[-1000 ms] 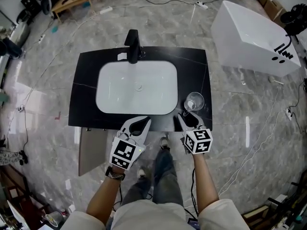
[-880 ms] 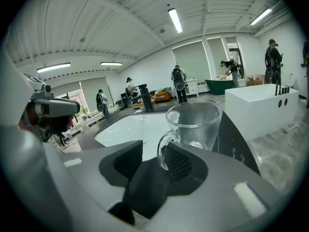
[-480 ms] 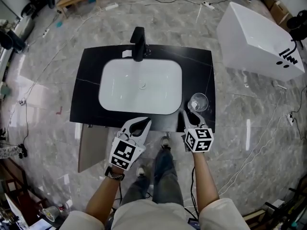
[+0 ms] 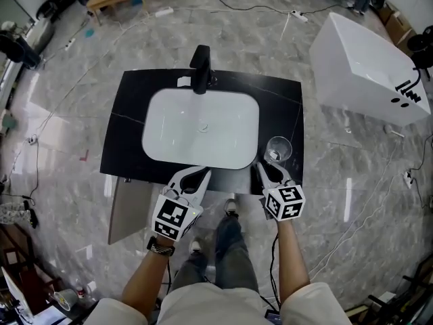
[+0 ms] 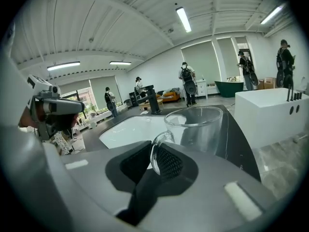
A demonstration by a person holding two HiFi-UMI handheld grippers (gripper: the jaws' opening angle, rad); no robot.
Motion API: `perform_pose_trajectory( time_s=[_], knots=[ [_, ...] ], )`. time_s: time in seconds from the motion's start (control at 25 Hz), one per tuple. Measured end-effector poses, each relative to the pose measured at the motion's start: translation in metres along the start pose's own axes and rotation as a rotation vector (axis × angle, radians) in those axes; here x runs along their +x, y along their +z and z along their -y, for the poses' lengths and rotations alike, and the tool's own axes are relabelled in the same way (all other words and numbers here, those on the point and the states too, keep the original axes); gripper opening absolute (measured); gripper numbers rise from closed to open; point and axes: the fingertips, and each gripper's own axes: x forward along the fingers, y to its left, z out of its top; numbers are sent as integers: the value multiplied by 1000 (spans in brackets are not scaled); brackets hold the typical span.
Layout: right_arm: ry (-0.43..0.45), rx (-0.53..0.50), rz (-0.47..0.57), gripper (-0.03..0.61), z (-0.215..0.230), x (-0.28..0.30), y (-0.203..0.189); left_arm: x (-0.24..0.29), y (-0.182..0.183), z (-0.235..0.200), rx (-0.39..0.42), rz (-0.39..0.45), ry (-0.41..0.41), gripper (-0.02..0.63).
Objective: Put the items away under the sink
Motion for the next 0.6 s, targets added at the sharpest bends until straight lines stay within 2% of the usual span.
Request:
perform_pose_trajectory(
  time_s=[0.32,0.6],
  knots=[
    [132,-66,25,35,-21,-4,44,2,27,-15,-24,46,57,-2],
    [263,-169,44,35,-70,-10,92,-20,60,-31,-42,132,155,-2]
  ],
)
